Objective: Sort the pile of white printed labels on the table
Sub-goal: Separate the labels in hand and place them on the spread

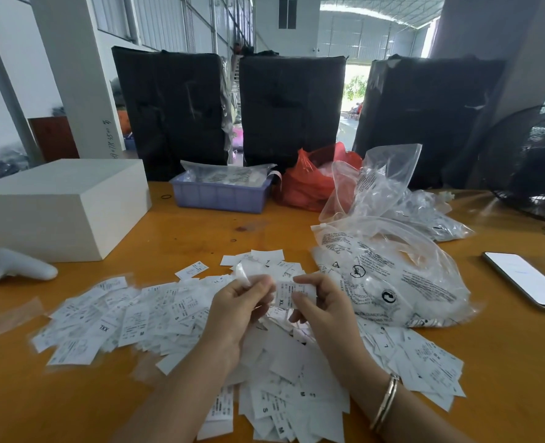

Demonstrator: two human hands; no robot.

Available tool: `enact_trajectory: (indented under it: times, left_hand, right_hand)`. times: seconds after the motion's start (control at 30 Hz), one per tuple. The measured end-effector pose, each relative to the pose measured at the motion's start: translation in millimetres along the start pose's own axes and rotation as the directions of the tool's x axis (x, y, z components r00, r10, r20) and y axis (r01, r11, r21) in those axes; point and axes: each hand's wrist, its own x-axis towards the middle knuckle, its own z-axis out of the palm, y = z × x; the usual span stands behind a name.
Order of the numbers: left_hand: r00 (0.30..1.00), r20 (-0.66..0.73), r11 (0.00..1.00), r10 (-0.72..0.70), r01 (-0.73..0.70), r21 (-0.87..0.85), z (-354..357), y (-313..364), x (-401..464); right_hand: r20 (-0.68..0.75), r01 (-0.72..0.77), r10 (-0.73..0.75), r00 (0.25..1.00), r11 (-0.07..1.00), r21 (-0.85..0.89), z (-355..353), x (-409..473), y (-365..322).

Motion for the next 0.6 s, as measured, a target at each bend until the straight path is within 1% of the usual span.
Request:
enact_trajectory:
  times: [0.17,0.4,0.53,0.6]
  left_hand:
    - [0.996,0.080,0.998,-0.027,0.023,0.061,2.0,1.2,-4.3]
    - [0.994,0.102,0.992,-0.025,0.012,0.124,5.1,-0.1,-5.9]
    - [0.997,0.083,0.992,0.001,-0.012,0.128,3.7,1.8,-6.3]
    - [0.994,0.106,0.989,-0.001,-0.015,0.149,2.2,2.8,-6.2]
  right_hand:
    - [-0.082,0.003,0.000,0.997,0.999,0.045,-0.7,1.2,0.0]
    - [-0.038,-0.005,0.006,0.999,0.999,0.042,3.9,-0.6,-0.9]
    - [-0.061,-0.055,0.065,0.996,0.986,0.157,2.2,0.5,-2.0]
    - [-0.076,-0.067,0.087,0.993,0.970,0.235,-0.3,1.5,-2.2]
